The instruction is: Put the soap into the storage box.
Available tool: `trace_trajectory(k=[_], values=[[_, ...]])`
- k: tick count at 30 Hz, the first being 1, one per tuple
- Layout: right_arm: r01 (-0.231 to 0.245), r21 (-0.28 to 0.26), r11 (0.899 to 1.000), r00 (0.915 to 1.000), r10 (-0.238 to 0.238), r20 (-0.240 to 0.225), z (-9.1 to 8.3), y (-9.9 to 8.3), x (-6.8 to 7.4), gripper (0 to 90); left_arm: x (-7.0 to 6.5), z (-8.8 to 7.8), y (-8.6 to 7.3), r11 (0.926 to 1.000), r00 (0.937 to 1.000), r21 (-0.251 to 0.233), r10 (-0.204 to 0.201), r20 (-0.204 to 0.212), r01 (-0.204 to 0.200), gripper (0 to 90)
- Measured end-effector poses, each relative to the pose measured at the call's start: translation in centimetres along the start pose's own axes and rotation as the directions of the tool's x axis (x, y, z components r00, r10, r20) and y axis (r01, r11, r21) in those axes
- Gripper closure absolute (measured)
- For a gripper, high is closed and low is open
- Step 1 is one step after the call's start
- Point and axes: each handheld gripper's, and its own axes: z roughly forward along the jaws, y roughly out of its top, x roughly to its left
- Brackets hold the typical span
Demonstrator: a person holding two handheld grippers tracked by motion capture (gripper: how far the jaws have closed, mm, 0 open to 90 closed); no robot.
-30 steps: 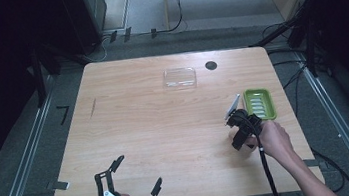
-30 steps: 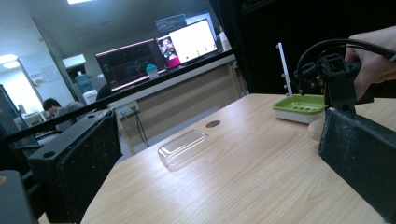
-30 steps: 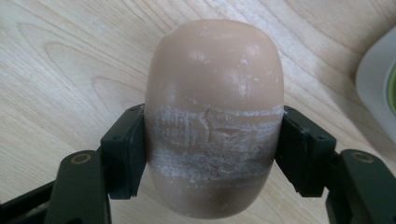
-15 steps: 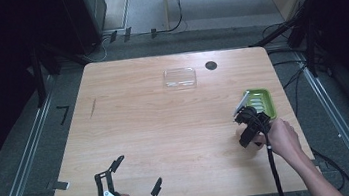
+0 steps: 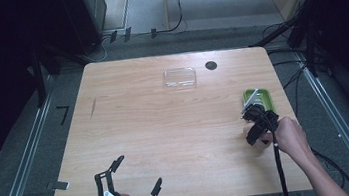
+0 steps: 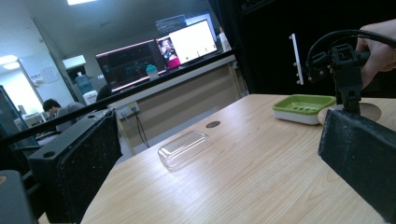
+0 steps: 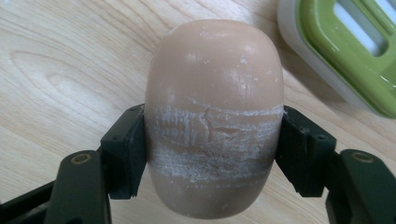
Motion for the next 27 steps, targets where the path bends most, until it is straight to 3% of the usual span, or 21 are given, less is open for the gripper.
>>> trace_trajectory(k=[27], values=[[-0.054,-0.01,0.999,0.9984,0.054,0.019,-0.7,-1.0,-2.0,33.3,-0.1,0.0,0.0,1.0,1.0,0.001,0.003,0.0,-0.003,0.0]])
